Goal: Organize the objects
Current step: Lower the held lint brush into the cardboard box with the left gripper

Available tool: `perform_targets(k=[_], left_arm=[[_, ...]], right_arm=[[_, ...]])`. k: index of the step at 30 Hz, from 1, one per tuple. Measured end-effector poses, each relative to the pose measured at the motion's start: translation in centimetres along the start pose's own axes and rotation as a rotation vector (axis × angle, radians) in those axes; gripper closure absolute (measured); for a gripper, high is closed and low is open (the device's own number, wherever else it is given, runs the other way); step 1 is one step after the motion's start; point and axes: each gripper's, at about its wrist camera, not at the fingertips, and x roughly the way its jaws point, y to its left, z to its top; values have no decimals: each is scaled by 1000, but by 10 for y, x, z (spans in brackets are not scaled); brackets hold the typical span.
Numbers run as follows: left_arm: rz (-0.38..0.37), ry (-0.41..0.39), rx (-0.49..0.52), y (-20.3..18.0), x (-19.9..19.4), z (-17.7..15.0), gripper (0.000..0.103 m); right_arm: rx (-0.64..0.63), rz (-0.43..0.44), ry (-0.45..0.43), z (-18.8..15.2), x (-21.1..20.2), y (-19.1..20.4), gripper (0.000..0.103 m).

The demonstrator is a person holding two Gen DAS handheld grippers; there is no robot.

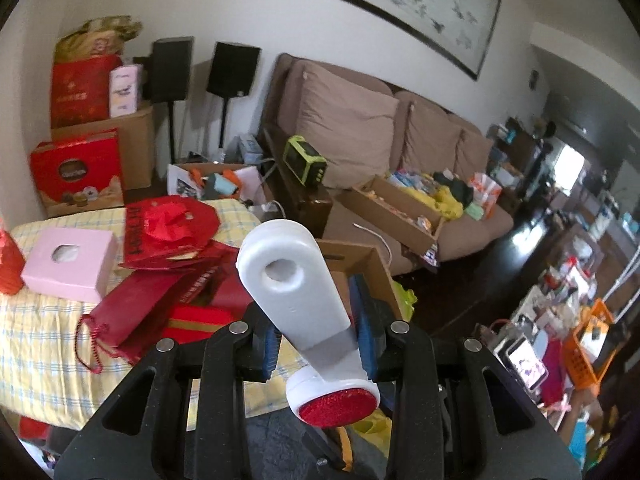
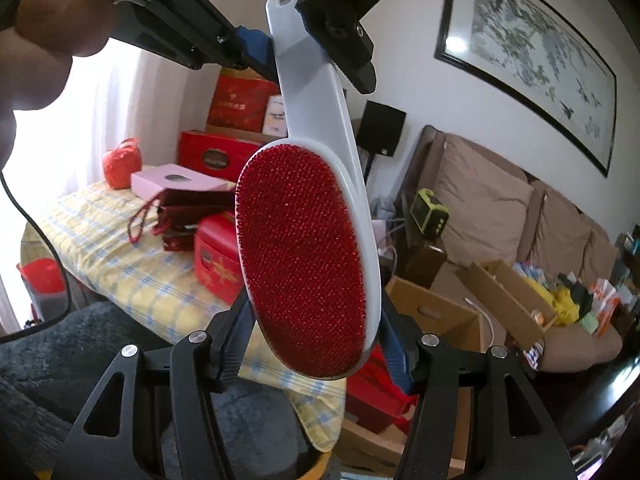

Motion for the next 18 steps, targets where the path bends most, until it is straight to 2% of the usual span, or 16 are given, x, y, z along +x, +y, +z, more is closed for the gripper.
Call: perform_targets(k=[18], left_arm=[[-39,64,77,-52,33,4,74]], right_arm=[[39,-82,20,-20,0,-43,44]])
